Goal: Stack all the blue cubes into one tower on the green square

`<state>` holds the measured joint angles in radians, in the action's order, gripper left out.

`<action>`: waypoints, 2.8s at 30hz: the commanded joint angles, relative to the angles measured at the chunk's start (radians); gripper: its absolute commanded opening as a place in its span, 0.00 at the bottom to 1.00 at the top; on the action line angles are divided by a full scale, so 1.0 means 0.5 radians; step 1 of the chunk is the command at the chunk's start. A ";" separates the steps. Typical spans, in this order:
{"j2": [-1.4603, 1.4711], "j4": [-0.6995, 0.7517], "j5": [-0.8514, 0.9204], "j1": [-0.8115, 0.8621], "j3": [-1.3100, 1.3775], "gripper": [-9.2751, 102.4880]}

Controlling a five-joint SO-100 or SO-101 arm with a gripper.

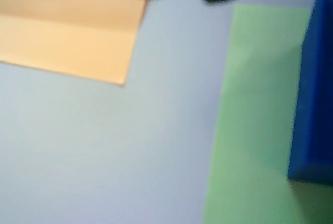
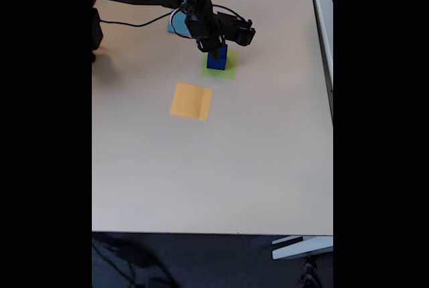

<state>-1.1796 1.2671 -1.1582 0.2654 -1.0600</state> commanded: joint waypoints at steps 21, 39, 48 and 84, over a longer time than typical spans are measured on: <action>-0.067 -0.021 0.015 0.003 0.015 0.08; -0.049 -0.080 0.006 0.006 -0.046 0.08; -0.046 -0.129 -0.003 0.003 -0.095 0.08; -0.025 -0.117 0.046 -0.031 -0.101 0.08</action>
<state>-1.1796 1.2180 -1.1397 0.2608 -1.1183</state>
